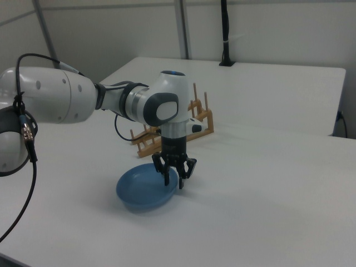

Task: Place plate in plate rack
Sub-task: 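Lower the gripper and close it on the plate's rim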

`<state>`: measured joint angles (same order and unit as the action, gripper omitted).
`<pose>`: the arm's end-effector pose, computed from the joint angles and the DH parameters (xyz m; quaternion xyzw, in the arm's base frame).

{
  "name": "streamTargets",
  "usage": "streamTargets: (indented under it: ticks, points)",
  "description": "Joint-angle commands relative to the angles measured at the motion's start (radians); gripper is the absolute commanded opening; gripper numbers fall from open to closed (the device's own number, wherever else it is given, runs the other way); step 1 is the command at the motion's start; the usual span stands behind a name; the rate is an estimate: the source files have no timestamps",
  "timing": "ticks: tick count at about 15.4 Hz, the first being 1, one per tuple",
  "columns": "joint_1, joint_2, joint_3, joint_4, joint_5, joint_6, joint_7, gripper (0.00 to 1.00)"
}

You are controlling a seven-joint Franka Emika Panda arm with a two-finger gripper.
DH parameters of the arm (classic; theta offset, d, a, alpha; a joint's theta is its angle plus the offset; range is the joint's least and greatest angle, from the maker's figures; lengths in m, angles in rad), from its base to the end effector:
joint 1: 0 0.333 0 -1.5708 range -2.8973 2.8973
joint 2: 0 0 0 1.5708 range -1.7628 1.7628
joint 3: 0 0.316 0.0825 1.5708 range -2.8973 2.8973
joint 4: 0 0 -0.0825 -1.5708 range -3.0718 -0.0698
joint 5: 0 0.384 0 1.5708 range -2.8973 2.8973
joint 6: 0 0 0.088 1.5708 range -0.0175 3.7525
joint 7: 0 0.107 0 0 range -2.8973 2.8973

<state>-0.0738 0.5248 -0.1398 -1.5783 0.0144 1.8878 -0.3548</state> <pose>0.6531 -0.1288 0.3208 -0.9914 -0.0727 0.1089 0.0014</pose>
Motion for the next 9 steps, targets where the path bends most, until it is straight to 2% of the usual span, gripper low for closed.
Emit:
streamTargets:
  ticks: [1, 3, 6, 9]
  points:
    - [0.008, 0.006, -0.004, 0.0, 0.001, 0.024, -0.023, 0.45]
    - [0.008, 0.008, -0.003, 0.0, 0.002, 0.024, -0.023, 0.37]
    - [0.009, 0.006, -0.003, 0.0, 0.002, 0.024, -0.019, 0.15]
    - [0.011, 0.006, -0.003, 0.0, 0.001, 0.024, -0.023, 0.04]
